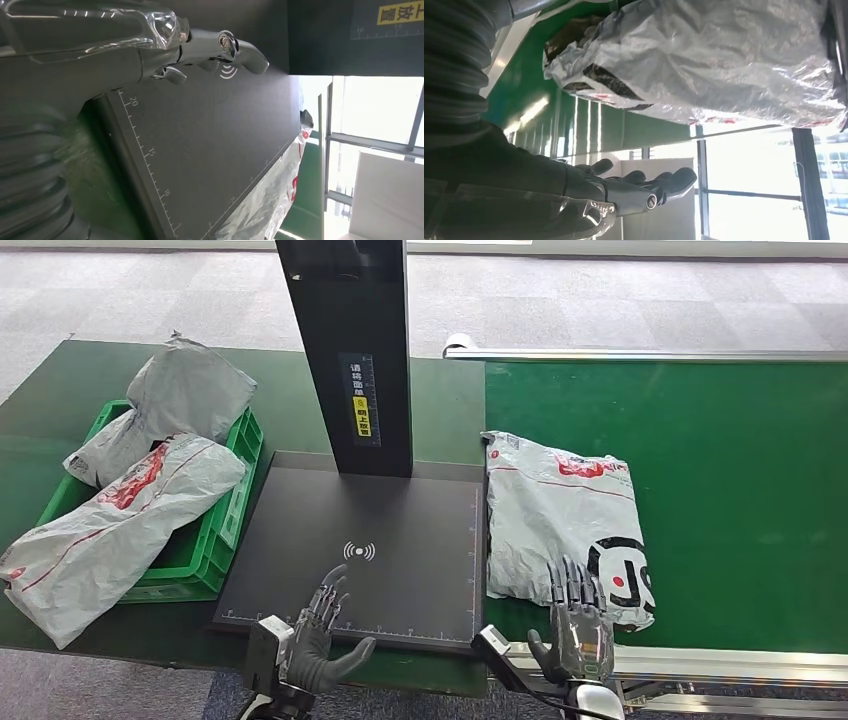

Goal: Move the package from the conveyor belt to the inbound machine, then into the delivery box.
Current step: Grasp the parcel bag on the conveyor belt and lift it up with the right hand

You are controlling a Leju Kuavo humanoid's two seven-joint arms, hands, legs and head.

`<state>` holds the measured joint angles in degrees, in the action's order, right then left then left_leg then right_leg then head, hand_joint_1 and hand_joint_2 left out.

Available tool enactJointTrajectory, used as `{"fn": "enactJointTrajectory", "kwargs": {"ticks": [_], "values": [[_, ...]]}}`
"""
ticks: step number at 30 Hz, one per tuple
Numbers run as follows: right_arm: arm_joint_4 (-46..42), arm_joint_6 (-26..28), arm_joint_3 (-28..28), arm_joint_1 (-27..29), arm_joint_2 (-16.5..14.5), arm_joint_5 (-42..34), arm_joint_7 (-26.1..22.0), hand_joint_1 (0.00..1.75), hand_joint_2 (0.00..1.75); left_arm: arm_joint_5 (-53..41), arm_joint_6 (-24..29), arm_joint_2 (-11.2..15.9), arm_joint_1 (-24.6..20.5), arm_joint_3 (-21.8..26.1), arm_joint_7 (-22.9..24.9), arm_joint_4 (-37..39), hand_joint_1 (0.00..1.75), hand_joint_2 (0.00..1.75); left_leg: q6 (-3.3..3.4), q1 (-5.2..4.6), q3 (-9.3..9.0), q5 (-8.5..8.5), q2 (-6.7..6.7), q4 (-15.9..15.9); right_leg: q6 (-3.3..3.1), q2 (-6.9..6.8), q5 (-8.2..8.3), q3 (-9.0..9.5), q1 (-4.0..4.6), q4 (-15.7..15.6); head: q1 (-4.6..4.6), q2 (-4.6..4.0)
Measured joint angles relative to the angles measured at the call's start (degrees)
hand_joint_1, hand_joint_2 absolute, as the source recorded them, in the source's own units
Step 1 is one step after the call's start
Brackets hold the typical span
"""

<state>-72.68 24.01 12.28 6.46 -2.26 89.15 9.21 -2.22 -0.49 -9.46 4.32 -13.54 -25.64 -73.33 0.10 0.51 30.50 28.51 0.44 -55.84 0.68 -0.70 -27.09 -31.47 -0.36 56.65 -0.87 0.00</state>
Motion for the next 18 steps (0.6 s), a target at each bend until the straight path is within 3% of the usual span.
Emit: {"fn": "enactJointTrajectory", "kwargs": {"ticks": [7, 18], "values": [[-4.45, -1.53, -0.02, 1.75, 1.47, 0.96, 2.25, 0.0, 1.75, 0.01, 0.03, 0.0, 0.33, 0.31, -0.1, 0.0, 0.0, 1.75, 0.0, 0.0, 0.01, 0.0, 0.0, 0.0, 0.0, 0.0, 0.0, -0.01, 0.0, 0.0, 0.0, 0.0], [-1.73, -1.41, -0.12, 0.8, 3.2, 0.99, 5.1, 0.0, 1.75, 0.01, 0.03, -0.02, 0.46, 0.46, -0.11, 0.0, 0.0, 1.75, 0.0, 0.0, 0.01, 0.0, 0.03, 0.0, 0.0, 0.01, 0.0, -0.02, 0.0, 0.0, -0.01, 0.0]]}}
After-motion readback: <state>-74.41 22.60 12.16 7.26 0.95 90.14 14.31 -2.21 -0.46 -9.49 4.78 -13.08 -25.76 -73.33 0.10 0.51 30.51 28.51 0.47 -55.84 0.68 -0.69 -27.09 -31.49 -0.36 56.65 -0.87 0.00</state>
